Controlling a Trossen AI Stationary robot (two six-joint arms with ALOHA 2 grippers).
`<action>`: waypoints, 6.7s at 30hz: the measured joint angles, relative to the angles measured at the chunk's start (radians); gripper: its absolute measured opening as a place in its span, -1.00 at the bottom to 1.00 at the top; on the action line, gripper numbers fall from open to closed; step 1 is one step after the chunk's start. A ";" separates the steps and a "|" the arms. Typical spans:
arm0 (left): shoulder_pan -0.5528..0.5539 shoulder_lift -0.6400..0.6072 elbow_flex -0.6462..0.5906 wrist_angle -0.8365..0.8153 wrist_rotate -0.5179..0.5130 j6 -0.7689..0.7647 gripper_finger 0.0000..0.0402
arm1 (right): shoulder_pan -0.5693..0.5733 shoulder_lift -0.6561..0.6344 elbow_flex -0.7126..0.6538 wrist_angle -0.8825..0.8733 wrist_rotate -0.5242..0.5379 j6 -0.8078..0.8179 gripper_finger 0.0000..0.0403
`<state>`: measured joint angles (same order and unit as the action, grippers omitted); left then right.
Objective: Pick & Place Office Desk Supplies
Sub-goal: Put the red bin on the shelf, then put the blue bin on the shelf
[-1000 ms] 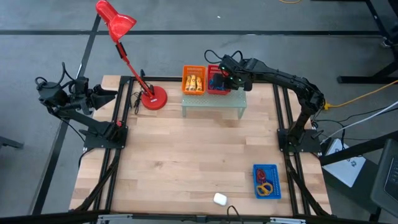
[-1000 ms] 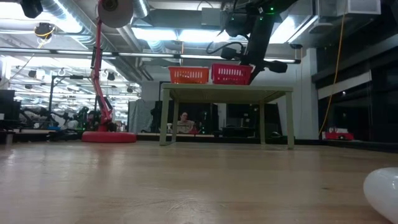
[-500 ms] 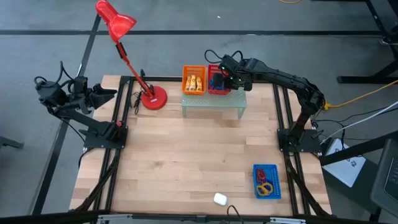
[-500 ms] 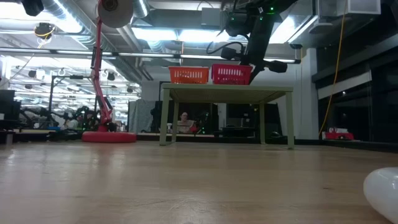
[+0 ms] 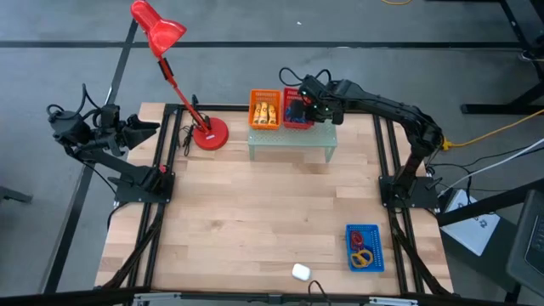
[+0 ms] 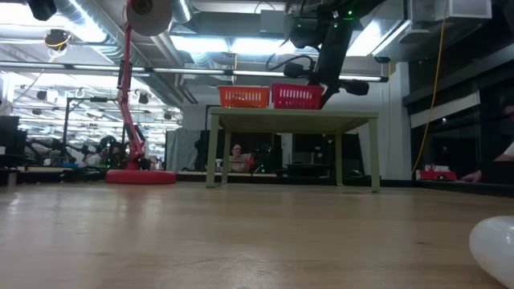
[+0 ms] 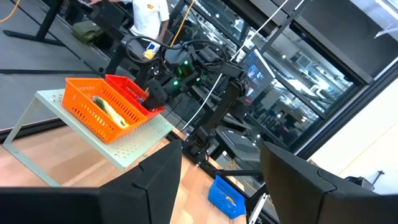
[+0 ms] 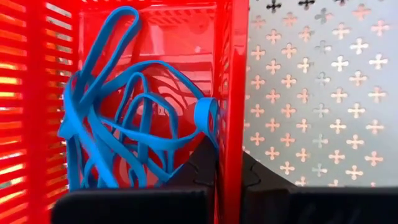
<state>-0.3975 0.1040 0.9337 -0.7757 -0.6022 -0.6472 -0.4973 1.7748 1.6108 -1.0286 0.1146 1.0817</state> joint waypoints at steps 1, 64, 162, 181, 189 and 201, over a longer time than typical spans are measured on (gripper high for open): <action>0.000 0.000 0.000 0.000 0.000 0.000 0.08 | 0.000 0.002 0.000 -0.001 -0.003 0.000 -0.98; 0.000 0.000 0.000 -0.001 0.000 0.023 0.08 | 0.034 0.004 0.416 -0.169 0.106 -0.056 -0.08; 0.000 0.000 0.000 -0.049 0.172 -0.030 0.08 | 1.353 -0.054 -0.318 -0.103 -0.039 1.218 0.34; 0.000 0.000 0.000 -0.126 0.112 -0.109 0.08 | 1.361 -0.061 -0.223 -0.473 -0.185 1.241 0.34; 0.000 0.000 0.000 -0.127 0.110 -0.127 0.08 | 1.452 -0.060 -0.303 -0.432 -0.246 1.262 0.21; 0.000 0.000 0.000 -0.127 0.123 -0.178 0.08 | 1.513 -0.060 -0.479 -0.181 -0.303 1.266 0.14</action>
<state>-0.3973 0.1040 0.9337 -0.9024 -0.4787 -0.8248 1.0156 1.7153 1.1322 -1.2097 -0.1884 2.3477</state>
